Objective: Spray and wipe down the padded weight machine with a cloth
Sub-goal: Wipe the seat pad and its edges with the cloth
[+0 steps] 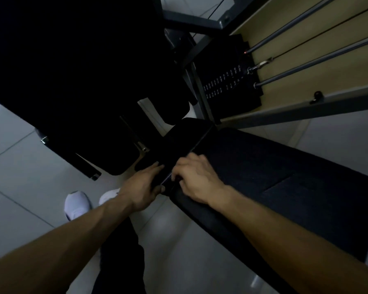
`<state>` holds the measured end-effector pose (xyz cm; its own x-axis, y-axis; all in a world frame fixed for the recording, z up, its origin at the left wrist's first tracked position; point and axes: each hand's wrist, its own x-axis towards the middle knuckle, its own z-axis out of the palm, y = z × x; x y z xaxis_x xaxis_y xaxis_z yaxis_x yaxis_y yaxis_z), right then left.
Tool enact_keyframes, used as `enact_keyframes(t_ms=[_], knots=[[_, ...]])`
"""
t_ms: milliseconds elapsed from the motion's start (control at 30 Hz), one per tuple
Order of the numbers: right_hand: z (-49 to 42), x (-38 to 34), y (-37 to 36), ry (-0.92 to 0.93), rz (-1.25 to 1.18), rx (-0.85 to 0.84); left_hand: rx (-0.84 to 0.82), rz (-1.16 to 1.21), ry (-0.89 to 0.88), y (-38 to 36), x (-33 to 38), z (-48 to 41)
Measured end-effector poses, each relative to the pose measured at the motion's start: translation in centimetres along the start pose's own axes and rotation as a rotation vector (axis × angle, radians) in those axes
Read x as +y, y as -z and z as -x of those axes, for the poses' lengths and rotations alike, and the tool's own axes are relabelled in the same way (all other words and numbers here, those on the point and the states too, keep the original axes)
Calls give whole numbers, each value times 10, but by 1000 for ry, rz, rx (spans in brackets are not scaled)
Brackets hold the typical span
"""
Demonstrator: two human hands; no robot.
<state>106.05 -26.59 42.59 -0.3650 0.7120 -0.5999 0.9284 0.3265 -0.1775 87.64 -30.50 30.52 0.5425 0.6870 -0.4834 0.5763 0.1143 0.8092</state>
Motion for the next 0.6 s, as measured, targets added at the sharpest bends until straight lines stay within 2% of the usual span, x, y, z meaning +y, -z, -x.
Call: enact_keyframes(t_ms=[67, 133, 300, 533, 600], knots=[[7, -20, -8, 125, -27, -105, 17, 24, -18, -3, -2, 2], [3, -12, 0, 169, 14, -138, 38, 32, -28, -5, -2, 5], [-22, 55, 40, -124, 144, 12, 97, 110, -5, -18, 4, 19], [-10, 5, 1, 234, 175, -95, 187, 149, 23, -38, 2, 26], [-11, -1, 3, 321, 163, -174, 250, 177, 48, -44, -2, 30]])
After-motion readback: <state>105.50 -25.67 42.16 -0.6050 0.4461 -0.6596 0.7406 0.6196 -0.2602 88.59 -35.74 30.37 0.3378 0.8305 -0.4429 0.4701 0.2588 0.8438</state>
